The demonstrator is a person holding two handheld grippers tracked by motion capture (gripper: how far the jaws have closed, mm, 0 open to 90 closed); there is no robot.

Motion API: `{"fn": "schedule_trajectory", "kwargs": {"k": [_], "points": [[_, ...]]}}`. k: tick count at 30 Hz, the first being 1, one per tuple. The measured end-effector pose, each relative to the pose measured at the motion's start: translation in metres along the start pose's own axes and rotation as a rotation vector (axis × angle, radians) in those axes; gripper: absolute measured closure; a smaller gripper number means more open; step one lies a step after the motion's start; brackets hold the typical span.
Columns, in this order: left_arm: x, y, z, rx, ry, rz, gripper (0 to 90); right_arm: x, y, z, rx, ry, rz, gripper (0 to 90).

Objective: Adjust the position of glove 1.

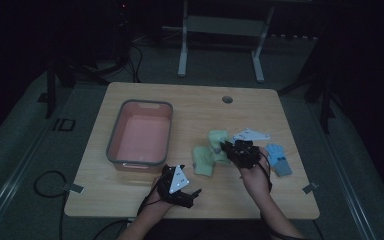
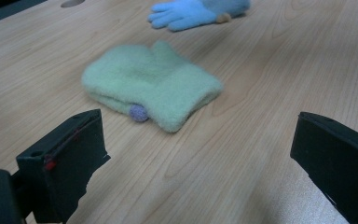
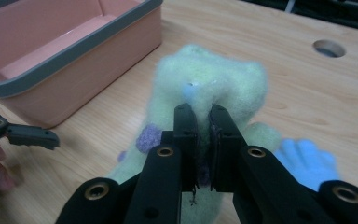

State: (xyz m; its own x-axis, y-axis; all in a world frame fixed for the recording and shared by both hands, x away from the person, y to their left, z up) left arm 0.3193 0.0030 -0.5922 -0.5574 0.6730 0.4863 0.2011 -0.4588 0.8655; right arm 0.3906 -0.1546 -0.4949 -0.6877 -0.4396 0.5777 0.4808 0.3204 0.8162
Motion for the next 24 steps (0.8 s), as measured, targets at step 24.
{"fn": "schedule_trajectory", "kwargs": {"k": [24], "points": [[0.000, 0.000, -0.002, -0.013, 0.000, 0.001, 3.1, -0.069, -0.048, 0.037, -0.080, -0.025, 0.143, 81.9]]}}
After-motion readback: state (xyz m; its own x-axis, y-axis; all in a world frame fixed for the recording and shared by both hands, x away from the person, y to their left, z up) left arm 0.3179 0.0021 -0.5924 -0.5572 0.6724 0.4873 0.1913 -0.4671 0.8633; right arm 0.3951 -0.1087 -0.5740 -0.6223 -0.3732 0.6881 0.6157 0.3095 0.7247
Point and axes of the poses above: each handheld gripper's, and its own axes: x roughly backward along the jaws, y roughly out of its top, z roughly to its left, the point moved 7 cm from there along -x, roughly forward along the jaws, and after that the axes turned 3 degrees about -y, right-handed, at the moved point
